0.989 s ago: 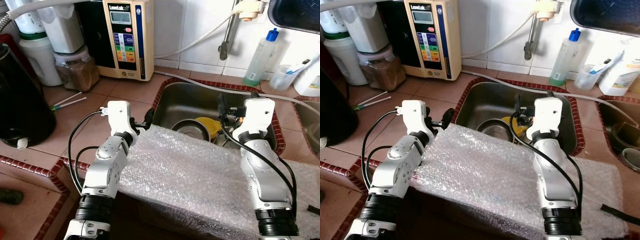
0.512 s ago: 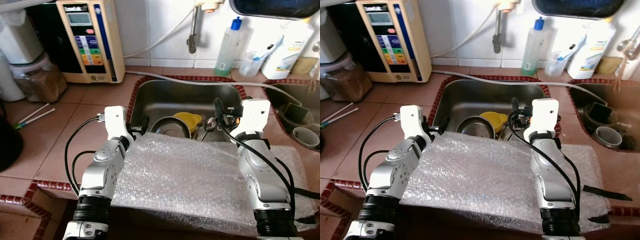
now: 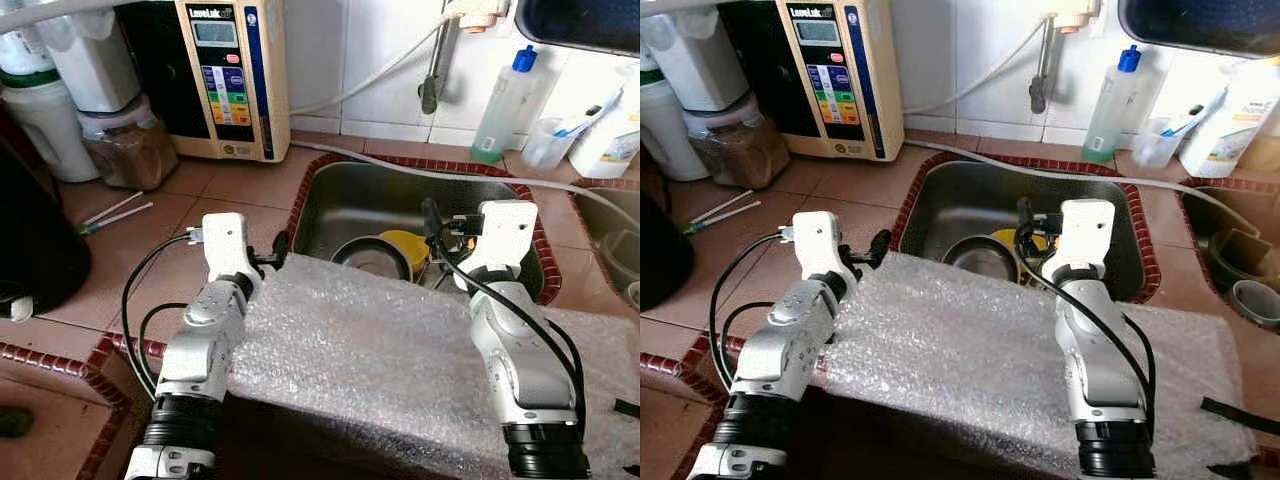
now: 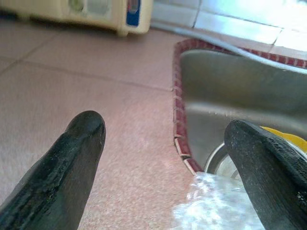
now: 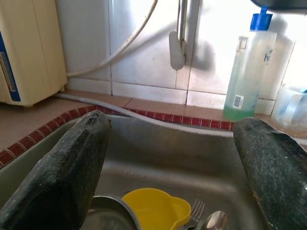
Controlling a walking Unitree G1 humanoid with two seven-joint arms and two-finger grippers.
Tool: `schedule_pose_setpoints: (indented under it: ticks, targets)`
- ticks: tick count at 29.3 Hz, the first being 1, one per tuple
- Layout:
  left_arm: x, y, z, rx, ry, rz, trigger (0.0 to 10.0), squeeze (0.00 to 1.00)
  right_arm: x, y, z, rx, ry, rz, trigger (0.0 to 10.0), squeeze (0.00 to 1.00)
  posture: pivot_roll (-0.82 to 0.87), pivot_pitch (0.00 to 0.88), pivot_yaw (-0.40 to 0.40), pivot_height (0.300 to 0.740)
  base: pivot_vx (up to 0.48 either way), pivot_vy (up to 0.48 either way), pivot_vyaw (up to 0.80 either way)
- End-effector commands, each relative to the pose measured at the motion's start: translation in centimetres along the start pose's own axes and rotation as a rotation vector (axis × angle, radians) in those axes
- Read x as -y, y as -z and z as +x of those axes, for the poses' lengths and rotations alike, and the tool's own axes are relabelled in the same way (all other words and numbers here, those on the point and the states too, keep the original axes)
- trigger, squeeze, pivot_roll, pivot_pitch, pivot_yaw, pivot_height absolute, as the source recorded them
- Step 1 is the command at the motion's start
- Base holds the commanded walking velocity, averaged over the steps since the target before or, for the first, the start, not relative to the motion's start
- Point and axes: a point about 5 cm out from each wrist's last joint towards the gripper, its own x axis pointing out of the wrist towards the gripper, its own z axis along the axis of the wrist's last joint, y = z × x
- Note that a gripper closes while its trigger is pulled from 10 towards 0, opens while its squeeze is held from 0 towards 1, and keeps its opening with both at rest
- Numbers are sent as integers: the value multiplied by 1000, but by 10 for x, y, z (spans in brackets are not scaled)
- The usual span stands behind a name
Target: Kitchen organization
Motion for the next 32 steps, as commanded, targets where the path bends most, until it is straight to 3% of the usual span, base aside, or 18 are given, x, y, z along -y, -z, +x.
schedule_pose_setpoints:
  ticks: [1, 7, 11, 15, 32]
  targets:
    - [5, -13, -1, 64, 23, 64, 10000, 0, 2, -3, -1, 5, -1, -2, 10000, 0, -24, 0, 53, 740, 0, 0, 0]
    - [10, -16, 0, 84, 54, 103, 10000, 0, 5, -3, -3, 1, 1, -15, 10000, 0, -30, 0, 55, 740, 0, 0, 0]
    - [11, -13, 0, 62, 60, 44, 10000, 0, 6, -3, -3, -4, 4, -17, 10000, 0, -28, 0, 55, 740, 0, 0, 0]
    - [10, -13, -1, 68, 52, 69, 10000, 0, 3, -2, -3, -7, -1, -11, 10000, 0, -23, 0, 49, 740, 0, 0, 0]
    - [8, -11, -1, 64, 44, 38, 10000, 0, 5, 0, -5, -15, -2, -17, 10000, 0, -26, 0, 47, 740, 0, 0, 0]
